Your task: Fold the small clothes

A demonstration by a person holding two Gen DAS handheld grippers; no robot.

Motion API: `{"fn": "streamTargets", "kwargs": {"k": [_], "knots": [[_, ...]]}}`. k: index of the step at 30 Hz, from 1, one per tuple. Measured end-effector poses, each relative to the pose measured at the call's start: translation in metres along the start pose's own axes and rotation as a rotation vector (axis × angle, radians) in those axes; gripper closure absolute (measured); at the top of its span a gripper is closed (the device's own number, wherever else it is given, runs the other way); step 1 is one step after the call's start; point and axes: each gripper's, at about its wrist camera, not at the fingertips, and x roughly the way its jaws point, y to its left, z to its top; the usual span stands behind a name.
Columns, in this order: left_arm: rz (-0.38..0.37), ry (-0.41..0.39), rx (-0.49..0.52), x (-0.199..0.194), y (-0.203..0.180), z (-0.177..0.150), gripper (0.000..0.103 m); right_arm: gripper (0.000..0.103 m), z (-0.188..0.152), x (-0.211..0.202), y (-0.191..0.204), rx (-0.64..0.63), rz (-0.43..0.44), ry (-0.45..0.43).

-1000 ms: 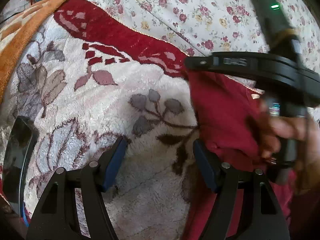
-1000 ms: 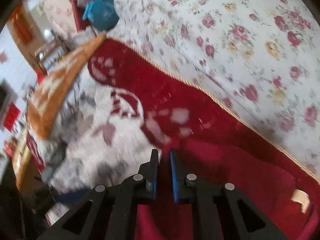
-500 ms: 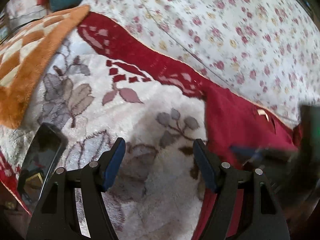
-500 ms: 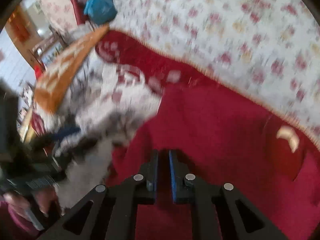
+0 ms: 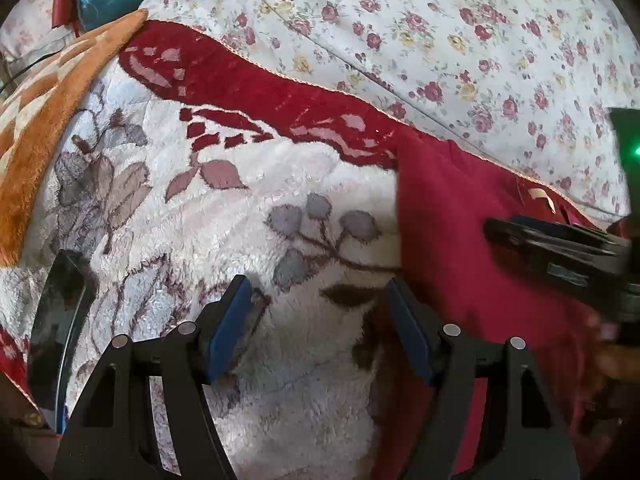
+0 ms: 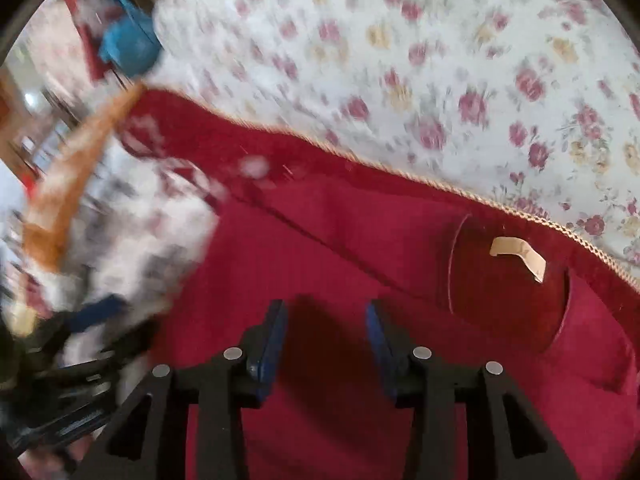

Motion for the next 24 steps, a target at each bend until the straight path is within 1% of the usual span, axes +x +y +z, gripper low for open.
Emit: {"fn": "streamTargets", "kwargs": {"k": [1,3,4,6,8,9,11,13,15,18,19,20,22,24], "knots": [[0.006,-0.001,0.005,0.0,-0.001,0.0,0.032,0.063,0.001,0.009,0.001,-0.001,-0.044,-0.008],[0.023,-0.005,0.021,0.001,-0.004,0.0,0.032,0.063,0.004,0.017,-0.003,0.022,-0.078,-0.08],[0.028,-0.009,0.027,0.0,-0.004,-0.001,0.032,0.062,0.005,0.018,-0.007,0.048,-0.082,-0.076],[0.03,-0.011,0.032,-0.001,-0.005,-0.001,0.032,0.062,0.004,0.008,-0.012,0.096,-0.056,-0.062],[0.024,-0.026,0.026,-0.005,-0.003,-0.001,0.032,0.062,-0.007,-0.012,-0.017,0.093,-0.055,-0.052],[0.019,-0.036,0.026,-0.008,-0.003,-0.001,0.032,0.062,-0.015,-0.025,-0.02,0.078,-0.062,-0.05],[0.0,-0.067,0.03,-0.017,-0.004,-0.002,0.032,0.062,-0.035,-0.05,-0.03,0.059,-0.114,-0.049],[-0.017,-0.09,0.04,-0.025,-0.008,-0.003,0.032,0.061,-0.057,-0.076,-0.048,0.073,-0.174,-0.053],[-0.035,-0.112,0.051,-0.031,-0.015,-0.004,0.032,0.061,-0.081,-0.095,-0.073,0.12,-0.226,-0.04],[-0.046,-0.108,0.072,-0.033,-0.027,-0.006,0.032,0.061,-0.112,-0.104,-0.113,0.208,-0.341,0.01],[-0.045,-0.1,0.082,-0.033,-0.032,-0.008,0.032,0.061,-0.124,-0.103,-0.129,0.252,-0.35,0.028],[-0.046,-0.086,0.09,-0.032,-0.037,-0.01,0.032,0.06,-0.133,-0.103,-0.139,0.284,-0.3,0.02],[-0.061,-0.049,0.104,-0.029,-0.048,-0.013,0.032,0.06,-0.14,-0.111,-0.143,0.297,-0.262,-0.019],[-0.067,-0.021,0.141,-0.031,-0.061,-0.016,0.032,0.06,-0.139,-0.118,-0.14,0.297,-0.26,-0.012]]}}
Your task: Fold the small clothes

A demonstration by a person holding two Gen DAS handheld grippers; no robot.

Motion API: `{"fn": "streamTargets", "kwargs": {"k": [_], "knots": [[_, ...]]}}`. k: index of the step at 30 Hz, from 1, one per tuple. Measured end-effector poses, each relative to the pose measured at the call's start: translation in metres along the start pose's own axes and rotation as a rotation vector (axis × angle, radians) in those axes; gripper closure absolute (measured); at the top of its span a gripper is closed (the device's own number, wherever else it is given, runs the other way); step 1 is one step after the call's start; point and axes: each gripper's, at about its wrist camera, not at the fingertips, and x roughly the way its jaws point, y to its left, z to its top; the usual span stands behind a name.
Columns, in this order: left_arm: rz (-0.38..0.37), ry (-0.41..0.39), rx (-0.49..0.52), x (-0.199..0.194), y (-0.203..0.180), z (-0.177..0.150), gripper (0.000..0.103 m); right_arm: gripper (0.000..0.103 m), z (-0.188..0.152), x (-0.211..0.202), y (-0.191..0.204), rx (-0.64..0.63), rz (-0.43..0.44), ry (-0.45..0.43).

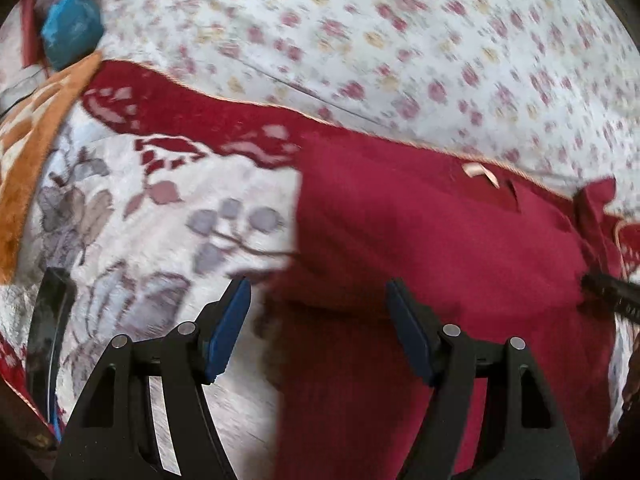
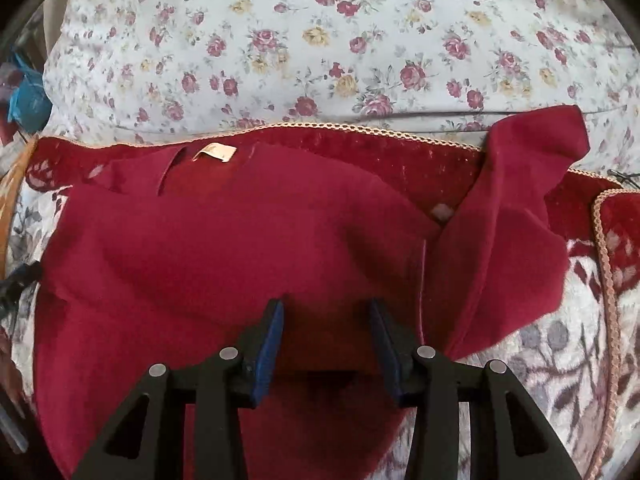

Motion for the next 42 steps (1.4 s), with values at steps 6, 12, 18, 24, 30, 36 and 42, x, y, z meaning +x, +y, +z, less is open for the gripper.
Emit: {"fn": "streamTargets", "kwargs": {"k": [6,12,18,24,30,36,42], "knots": [[0.015,-0.015,0.064,-0.006,-0.034,0.007,0.032,0.059,-0.002,-0.022,-0.003,0.045,0.037,-0.051],[0.032,-0.017,0.081,0.016,-0.047,0.01,0.032,0.059,-0.001,-0.023,-0.006,0.043,0.029,-0.049],[0.034,-0.008,0.105,0.033,-0.044,0.009,0.032,0.059,0.003,0.005,0.0,0.022,0.002,-0.026],[0.02,-0.005,0.105,0.036,-0.042,0.01,0.031,0.056,0.008,0.007,0.009,-0.016,-0.041,-0.027],[0.013,-0.006,0.092,0.035,-0.041,0.011,0.031,0.056,0.009,-0.013,0.005,0.037,0.015,-0.082],[0.005,-0.003,0.085,0.035,-0.041,0.01,0.031,0.051,0.006,0.005,0.004,0.002,-0.009,-0.031],[-0.019,0.011,0.05,0.035,-0.037,0.012,0.031,0.046,0.03,-0.044,-0.047,0.14,-0.039,-0.175]]}}
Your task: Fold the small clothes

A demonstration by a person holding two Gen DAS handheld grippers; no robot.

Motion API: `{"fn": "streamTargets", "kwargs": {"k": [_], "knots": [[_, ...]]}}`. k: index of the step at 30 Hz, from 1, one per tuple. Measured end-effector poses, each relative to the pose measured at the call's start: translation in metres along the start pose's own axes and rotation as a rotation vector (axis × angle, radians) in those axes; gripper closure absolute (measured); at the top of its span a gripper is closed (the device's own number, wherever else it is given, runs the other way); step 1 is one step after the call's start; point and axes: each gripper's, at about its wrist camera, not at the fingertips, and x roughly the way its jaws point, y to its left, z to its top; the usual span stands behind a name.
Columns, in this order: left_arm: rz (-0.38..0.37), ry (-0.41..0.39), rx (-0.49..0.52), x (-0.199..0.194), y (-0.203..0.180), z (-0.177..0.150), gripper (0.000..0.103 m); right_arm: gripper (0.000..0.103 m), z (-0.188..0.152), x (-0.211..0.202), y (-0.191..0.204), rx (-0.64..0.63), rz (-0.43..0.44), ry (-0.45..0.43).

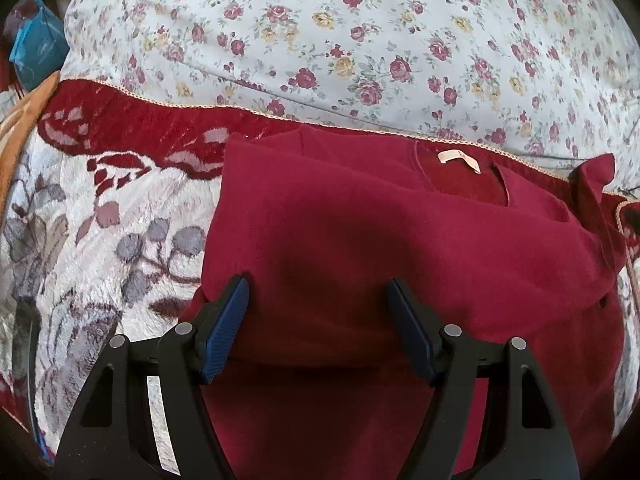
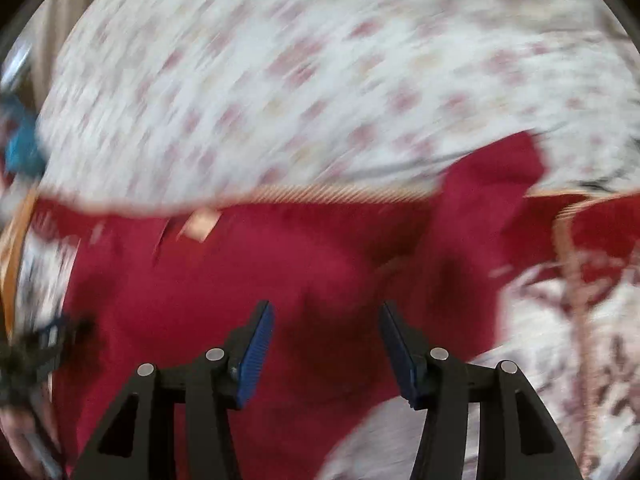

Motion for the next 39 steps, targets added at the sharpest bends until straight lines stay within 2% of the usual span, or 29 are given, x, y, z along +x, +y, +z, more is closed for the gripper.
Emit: {"fn": "streamTargets", "kwargs": {"k": [1,3,5,10,13,14,16,17,18,20,25,26,29,32,34,36,38,39], "knots": [[0.002,0.001,0.0,0.0,0.0,0.0,0.031,0.039,0.008,-0.003,-0.016,0.041,-0.027,-0.021],[0.007,0.002,0.005,0.001,-0.001,0.0,0.031,0.036,0.022,0.001,-0.04,0.109,-0.038,-0.021],[0.006,0.004,0.006,0.001,-0.001,0.0,0.031,0.036,0.033,0.016,-0.058,0.158,-0.043,0.014],[0.005,0.004,0.006,0.003,-0.001,0.002,0.031,0.037,0.063,0.067,-0.063,0.123,-0.078,0.086],[0.006,0.005,0.016,0.004,-0.002,0.002,0.031,0.037,0.071,0.103,-0.073,0.143,-0.14,0.125],[0.005,0.006,0.02,0.004,-0.002,0.003,0.031,0.042,0.071,0.114,-0.079,0.16,-0.15,0.129],[-0.007,0.013,0.014,0.004,0.0,0.005,0.031,0.085,0.071,0.129,-0.091,0.186,-0.148,0.135],[-0.015,0.016,0.006,0.004,0.002,0.005,0.031,0.091,0.069,0.133,-0.096,0.193,-0.15,0.146],[-0.025,0.018,-0.005,0.003,0.004,0.006,0.031,0.095,0.068,0.132,-0.101,0.202,-0.138,0.142],[-0.051,0.019,-0.034,-0.001,0.01,0.008,0.031,0.097,0.066,0.116,-0.106,0.205,-0.085,0.104],[-0.08,-0.012,-0.106,-0.019,0.027,0.014,0.031,0.097,0.064,0.038,-0.111,0.222,0.096,-0.019],[-0.08,-0.03,-0.122,-0.024,0.033,0.015,0.031,0.097,0.064,0.018,-0.106,0.212,0.157,-0.039],[-0.078,-0.066,-0.172,-0.036,0.049,0.018,0.031,0.097,0.063,-0.024,-0.076,0.134,0.262,-0.069],[-0.09,-0.073,-0.214,-0.039,0.062,0.018,0.031,0.097,0.053,-0.06,-0.013,-0.014,0.351,-0.096],[-0.094,-0.074,-0.23,-0.039,0.067,0.018,0.031,0.097,0.039,-0.065,0.031,-0.119,0.417,-0.085],[-0.106,-0.072,-0.243,-0.038,0.071,0.018,0.031,0.097,0.015,-0.052,0.073,-0.227,0.409,-0.039],[-0.129,-0.068,-0.244,-0.038,0.071,0.018,0.031,0.087,-0.014,-0.028,0.105,-0.328,0.367,0.063],[-0.138,-0.067,-0.241,-0.038,0.07,0.017,0.031,0.07,-0.03,-0.015,0.114,-0.365,0.343,0.123]]}}
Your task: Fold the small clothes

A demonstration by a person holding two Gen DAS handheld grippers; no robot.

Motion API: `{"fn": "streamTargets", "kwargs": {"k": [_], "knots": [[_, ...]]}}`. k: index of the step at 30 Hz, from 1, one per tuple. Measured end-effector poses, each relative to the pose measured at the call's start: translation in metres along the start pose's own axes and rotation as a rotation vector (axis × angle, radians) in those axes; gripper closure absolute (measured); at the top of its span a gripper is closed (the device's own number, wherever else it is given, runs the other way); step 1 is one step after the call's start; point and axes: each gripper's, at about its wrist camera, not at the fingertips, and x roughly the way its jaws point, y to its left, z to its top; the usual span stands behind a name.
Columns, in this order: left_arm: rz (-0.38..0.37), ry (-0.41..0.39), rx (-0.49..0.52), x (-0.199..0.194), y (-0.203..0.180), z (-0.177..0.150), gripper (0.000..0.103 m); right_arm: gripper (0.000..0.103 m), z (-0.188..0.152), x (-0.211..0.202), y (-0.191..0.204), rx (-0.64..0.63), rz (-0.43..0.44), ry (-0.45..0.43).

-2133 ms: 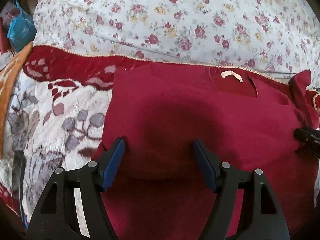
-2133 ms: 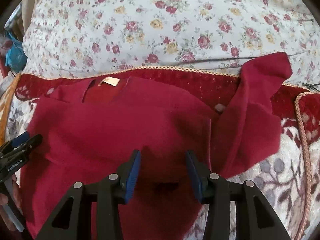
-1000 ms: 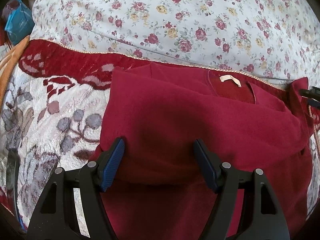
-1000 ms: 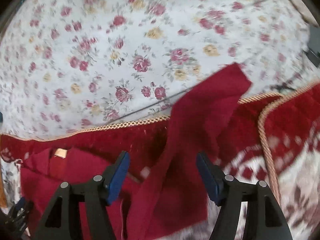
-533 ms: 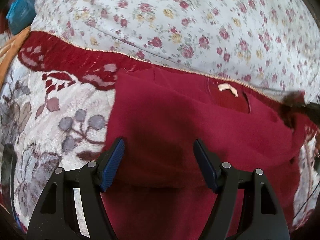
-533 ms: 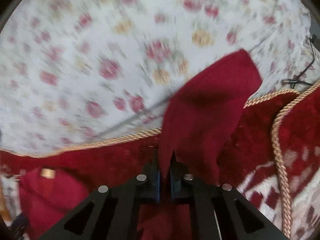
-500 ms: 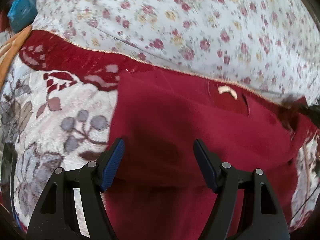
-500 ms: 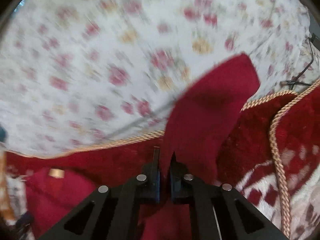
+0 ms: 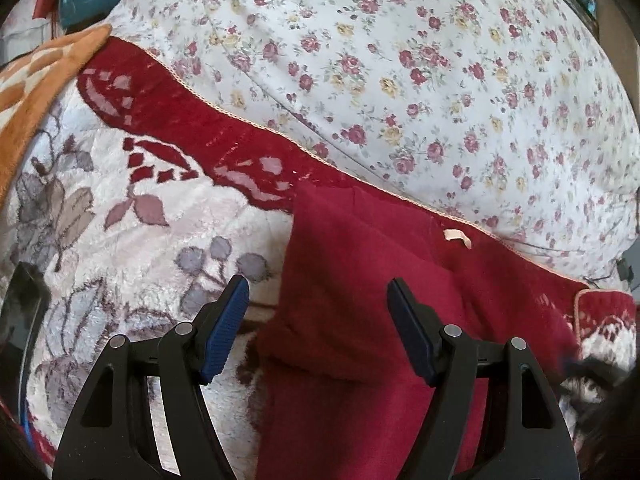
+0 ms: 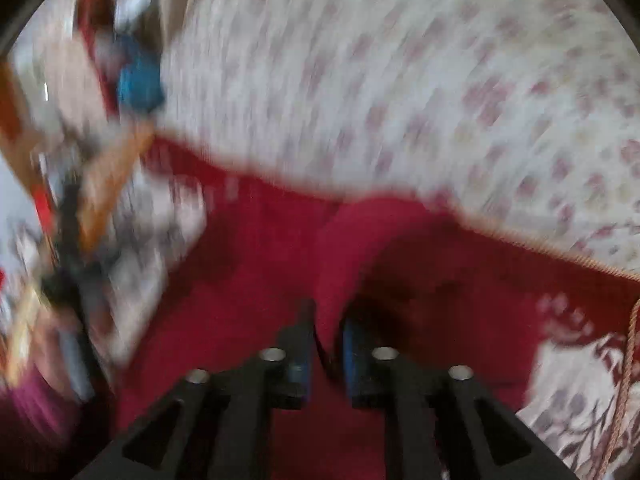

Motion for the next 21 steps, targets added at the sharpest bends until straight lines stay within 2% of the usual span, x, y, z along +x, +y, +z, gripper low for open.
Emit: {"fn": "streamTargets", "kwargs": {"k": [1,5,7,8,9,12,15,16,18,21], "knots": [[-0.01,0.003,0.007,0.0,-0.002,0.0,0.031,0.061,-0.012,0.012,0.004,-0.006,-0.002,0.045],[-0.053,0.004,0.052,0.001,-0.015,-0.003,0.031,0.061,-0.035,0.02,-0.004,0.033,0.01,0.096],[-0.078,0.012,0.072,0.003,-0.022,-0.006,0.031,0.061,-0.037,0.006,-0.013,0.06,0.013,0.056],[-0.083,0.019,0.086,0.004,-0.027,-0.007,0.031,0.058,-0.035,-0.001,-0.016,0.073,0.023,0.034],[-0.082,0.021,0.098,0.005,-0.031,-0.009,0.031,0.052,-0.032,-0.006,-0.023,0.107,0.029,-0.007],[-0.078,0.021,0.111,0.008,-0.035,-0.01,0.031,0.026,-0.021,-0.001,-0.034,0.162,0.038,-0.061],[-0.106,0.037,0.088,0.008,-0.029,-0.007,0.031,0.026,-0.003,0.039,-0.039,0.232,0.087,-0.013],[-0.116,0.037,0.073,0.007,-0.024,-0.004,0.031,0.026,0.0,0.045,-0.036,0.246,0.126,-0.022],[-0.127,0.025,0.038,0.003,-0.013,0.002,0.031,0.026,0.006,0.045,-0.013,0.205,0.199,-0.086],[-0.149,0.021,-0.011,-0.003,0.001,0.01,0.031,0.026,0.004,0.041,0.043,-0.008,0.23,-0.097]]}}
